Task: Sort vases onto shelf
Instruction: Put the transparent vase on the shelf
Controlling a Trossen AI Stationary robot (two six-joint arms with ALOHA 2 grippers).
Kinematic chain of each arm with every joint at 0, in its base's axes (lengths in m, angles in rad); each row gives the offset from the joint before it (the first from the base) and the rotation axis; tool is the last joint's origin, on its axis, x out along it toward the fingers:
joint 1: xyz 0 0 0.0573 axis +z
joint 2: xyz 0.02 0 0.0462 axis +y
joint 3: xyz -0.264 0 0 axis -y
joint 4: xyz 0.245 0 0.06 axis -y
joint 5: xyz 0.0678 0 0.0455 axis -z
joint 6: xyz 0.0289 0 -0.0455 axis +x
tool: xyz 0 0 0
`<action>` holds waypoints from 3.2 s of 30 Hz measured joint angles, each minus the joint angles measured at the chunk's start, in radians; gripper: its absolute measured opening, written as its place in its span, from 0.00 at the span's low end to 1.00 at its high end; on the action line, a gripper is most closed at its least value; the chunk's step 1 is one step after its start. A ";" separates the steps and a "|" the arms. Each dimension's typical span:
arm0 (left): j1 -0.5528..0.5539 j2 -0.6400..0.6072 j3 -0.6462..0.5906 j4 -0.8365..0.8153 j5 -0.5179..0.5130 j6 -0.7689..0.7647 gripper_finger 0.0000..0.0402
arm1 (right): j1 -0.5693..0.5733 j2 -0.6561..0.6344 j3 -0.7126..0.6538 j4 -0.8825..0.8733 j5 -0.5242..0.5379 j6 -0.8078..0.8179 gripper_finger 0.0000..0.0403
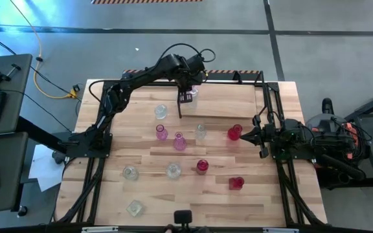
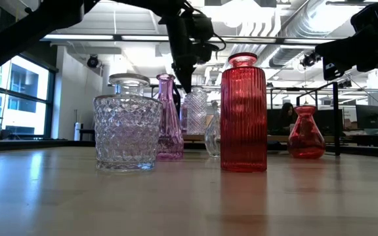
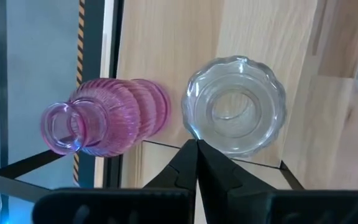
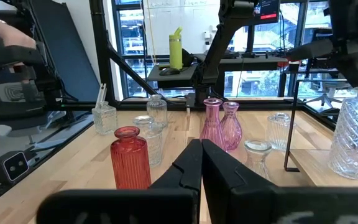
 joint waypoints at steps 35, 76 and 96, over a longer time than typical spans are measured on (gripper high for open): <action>-0.001 -0.012 -0.001 0.001 -0.017 -0.025 0.00 | 0.000 0.000 0.000 0.000 0.000 0.000 0.00; -0.103 -0.852 -0.897 0.535 -0.096 -0.301 0.00 | 0.000 0.000 0.000 0.000 0.000 0.000 0.00; -0.307 -1.266 -1.596 1.160 -0.102 -0.290 0.00 | 0.000 0.000 0.000 0.000 0.000 0.000 0.00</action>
